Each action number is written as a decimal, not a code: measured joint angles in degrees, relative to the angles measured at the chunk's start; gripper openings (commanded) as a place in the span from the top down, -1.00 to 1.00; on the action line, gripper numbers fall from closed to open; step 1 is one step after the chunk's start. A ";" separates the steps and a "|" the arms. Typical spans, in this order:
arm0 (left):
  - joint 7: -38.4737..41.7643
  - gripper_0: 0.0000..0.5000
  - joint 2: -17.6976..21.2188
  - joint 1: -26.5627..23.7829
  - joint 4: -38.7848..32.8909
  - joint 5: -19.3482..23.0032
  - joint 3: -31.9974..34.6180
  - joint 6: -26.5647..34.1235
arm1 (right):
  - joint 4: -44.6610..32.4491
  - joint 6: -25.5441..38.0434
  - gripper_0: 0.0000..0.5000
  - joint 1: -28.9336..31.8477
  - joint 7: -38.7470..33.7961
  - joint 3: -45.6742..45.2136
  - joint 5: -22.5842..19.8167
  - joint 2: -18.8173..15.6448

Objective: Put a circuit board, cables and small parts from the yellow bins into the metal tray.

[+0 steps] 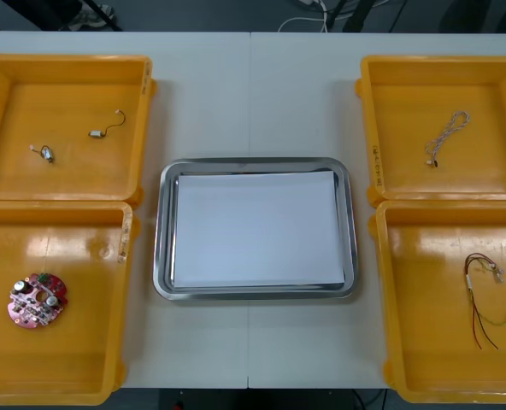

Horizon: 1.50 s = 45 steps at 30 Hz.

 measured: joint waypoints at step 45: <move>0.00 -1.00 0.00 0.00 0.00 0.00 0.00 0.00 | 0.00 0.00 -1.00 0.00 0.00 0.00 0.00 0.00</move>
